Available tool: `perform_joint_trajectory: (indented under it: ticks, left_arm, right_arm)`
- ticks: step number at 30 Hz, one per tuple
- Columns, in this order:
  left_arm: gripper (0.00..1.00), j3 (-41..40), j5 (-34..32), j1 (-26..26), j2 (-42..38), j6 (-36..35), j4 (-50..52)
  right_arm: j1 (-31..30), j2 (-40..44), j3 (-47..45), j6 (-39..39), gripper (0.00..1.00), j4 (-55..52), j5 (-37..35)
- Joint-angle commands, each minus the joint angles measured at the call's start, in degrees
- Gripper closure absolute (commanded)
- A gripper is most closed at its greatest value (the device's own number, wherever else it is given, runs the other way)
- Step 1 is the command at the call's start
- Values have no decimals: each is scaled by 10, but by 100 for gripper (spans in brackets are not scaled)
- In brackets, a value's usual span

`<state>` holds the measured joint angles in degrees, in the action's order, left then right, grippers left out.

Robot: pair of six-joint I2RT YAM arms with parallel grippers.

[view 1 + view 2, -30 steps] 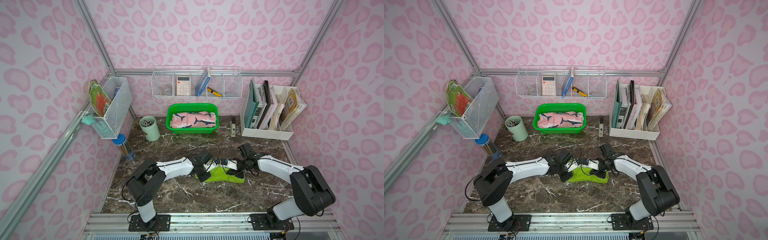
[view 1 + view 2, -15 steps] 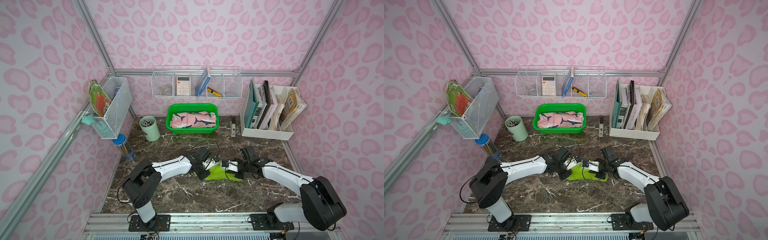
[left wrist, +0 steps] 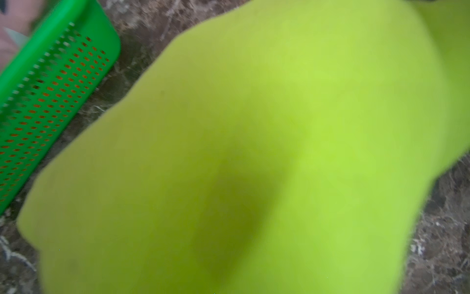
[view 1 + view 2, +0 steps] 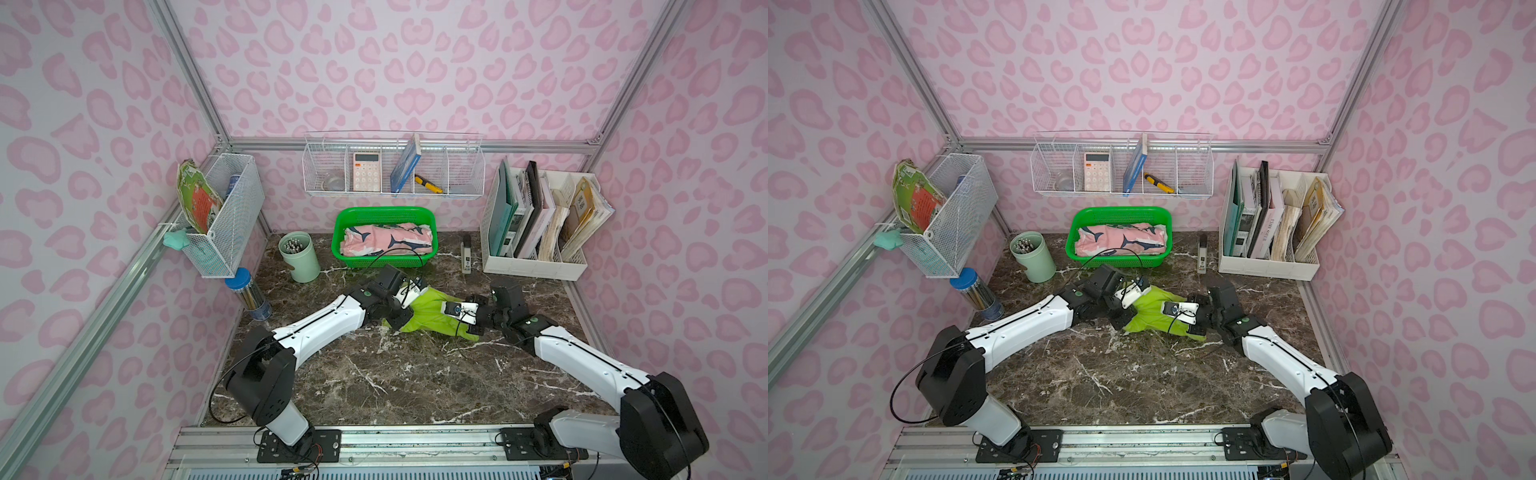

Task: Roll up the shorts
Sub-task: Pick up the shorts from the center of the board, then place the shorts in the bin.

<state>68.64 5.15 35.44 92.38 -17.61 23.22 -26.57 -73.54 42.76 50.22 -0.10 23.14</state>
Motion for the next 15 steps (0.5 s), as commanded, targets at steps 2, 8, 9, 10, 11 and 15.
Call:
perform_joint_trajectory:
  ticks: [2,8,9,10,11,15]
  left_arm:
    - [100,49,-140,-38,12,-31,-11]
    - [100,142,-218,-85,42,-108,-123]
    - [100,167,-229,-93,48,-121,-153]
    - [100,180,-245,-102,55,-134,-195]
    - [100,193,-254,-111,62,-148,-232]
    - [100,224,-264,-132,83,-209,-404]
  right_arm:
    - [9,-44,65,29,100,12,-91]
    - [22,-120,170,78,100,133,-166]
    - [23,-136,186,92,100,154,-176]
    - [25,-154,210,105,100,177,-185]
    - [25,-173,236,121,100,192,-192]
    - [20,-239,337,187,100,252,-220]
